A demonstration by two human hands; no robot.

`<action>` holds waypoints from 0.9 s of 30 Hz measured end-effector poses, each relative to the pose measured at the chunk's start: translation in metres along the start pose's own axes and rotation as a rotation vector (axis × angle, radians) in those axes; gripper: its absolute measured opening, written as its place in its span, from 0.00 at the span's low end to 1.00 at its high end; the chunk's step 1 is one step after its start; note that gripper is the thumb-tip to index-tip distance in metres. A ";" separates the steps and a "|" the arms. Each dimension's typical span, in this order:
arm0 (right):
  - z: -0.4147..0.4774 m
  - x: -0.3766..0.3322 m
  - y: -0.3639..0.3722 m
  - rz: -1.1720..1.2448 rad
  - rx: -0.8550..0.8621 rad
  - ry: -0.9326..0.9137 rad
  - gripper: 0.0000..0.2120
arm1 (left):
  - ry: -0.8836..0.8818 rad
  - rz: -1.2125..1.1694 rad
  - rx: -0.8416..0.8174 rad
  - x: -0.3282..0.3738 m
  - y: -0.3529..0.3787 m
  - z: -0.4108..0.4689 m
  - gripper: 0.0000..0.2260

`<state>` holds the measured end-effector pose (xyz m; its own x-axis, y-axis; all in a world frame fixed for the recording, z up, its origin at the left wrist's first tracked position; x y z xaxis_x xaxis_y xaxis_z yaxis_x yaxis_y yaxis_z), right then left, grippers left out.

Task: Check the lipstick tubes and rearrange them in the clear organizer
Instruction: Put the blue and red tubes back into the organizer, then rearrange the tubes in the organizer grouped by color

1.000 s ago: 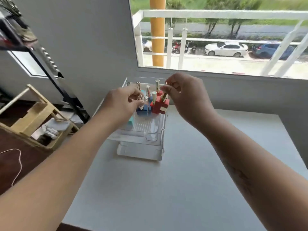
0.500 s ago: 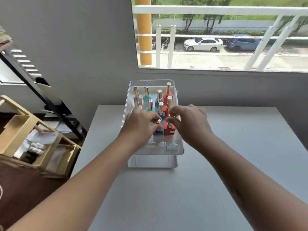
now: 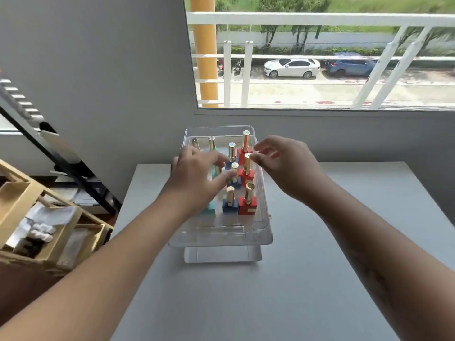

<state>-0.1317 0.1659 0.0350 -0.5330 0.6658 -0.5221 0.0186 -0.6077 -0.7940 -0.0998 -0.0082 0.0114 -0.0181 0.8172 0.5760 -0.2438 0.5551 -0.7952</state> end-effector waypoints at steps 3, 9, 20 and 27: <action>0.030 0.019 -0.005 -0.015 -0.011 -0.016 0.11 | -0.030 -0.003 0.051 0.003 -0.007 0.035 0.13; 0.074 0.050 0.012 -0.042 -0.107 -0.087 0.14 | -0.073 0.095 -0.120 0.000 0.019 0.083 0.16; 0.095 0.068 0.036 -0.008 -0.160 -0.145 0.09 | -0.084 0.110 -0.125 -0.013 0.036 0.102 0.09; 0.117 0.072 0.039 -0.014 -0.148 -0.135 0.09 | -0.138 0.056 -0.110 -0.018 0.040 0.136 0.06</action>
<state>-0.2680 0.1393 0.0027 -0.6424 0.6036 -0.4722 0.1293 -0.5220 -0.8431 -0.2412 -0.0223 -0.0049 -0.1630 0.8229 0.5443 -0.1308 0.5288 -0.8386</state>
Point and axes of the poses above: each hand's wrist, its own z-axis towards the middle knuckle, its own y-axis out of the palm, x = y × z, the point moved 5 cm from there along z, towards the middle knuckle, and after that the axes turned 15 degrees about -y, right-handed, at the moved point
